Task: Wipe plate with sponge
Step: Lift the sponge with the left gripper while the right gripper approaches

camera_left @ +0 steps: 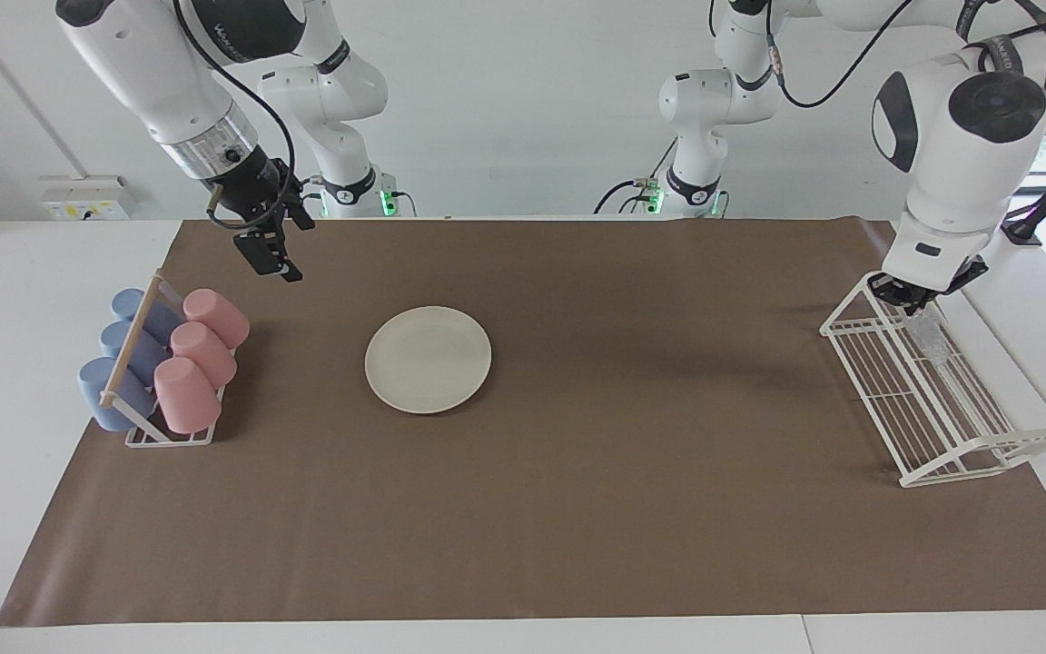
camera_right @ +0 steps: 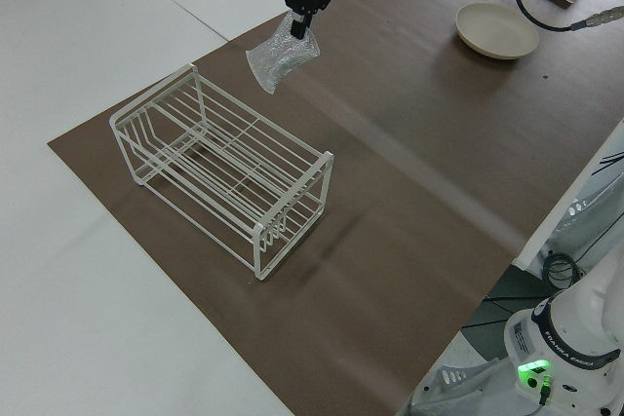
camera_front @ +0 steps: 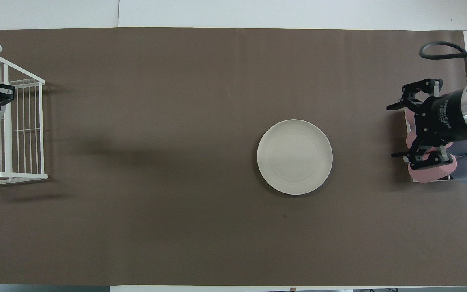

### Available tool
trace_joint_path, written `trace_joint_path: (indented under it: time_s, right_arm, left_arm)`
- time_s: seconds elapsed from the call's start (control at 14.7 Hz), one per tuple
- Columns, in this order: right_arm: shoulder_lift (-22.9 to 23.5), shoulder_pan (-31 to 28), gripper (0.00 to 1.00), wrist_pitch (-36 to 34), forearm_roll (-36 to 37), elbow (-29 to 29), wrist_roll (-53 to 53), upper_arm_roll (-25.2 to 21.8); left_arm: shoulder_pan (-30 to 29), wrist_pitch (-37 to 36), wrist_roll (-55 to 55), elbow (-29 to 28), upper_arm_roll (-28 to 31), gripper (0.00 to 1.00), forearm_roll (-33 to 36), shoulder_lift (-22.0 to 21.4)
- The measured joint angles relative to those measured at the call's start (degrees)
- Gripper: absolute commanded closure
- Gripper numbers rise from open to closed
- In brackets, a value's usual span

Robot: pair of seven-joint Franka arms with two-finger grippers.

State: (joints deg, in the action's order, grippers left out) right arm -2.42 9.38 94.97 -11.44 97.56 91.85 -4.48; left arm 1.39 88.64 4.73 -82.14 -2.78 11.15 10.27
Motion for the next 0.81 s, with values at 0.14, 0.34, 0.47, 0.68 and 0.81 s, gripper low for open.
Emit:
trace_joint_path:
  time_s: [0.14,0.34,0.47,0.68,0.81]
  right_arm:
    - [4.52,4.13,0.0,-1.9,0.88,-5.26,0.59,0.41]
    - [11.1,8.2,0.0,-3.97,1.58,-11.95,3.61,0.68]
    - [15.64,9.8,0.0,-4.05,1.69,-16.54,6.8,0.69]
    - [23.16,11.25,0.0,-4.03,1.7,-25.11,10.45,0.71]
    - [25.75,12.62,0.0,-4.35,1.7,-28.67,11.61,0.76]
  left_arm:
    - [-2.09,-3.2,3.29,2.31,0.11,1.0,-11.9,-0.29]
    - [-5.14,-3.52,9.88,2.42,0.18,1.0,-30.29,-0.43]
    - [-5.92,-3.42,14.14,1.79,0.14,1.0,-39.03,-0.5]
    - [-5.9,0.29,16.3,-5.12,-0.32,1.0,-51.81,-2.95]
    - [-5.82,4.55,14.76,-13.19,-0.77,1.0,-60.19,-6.2]
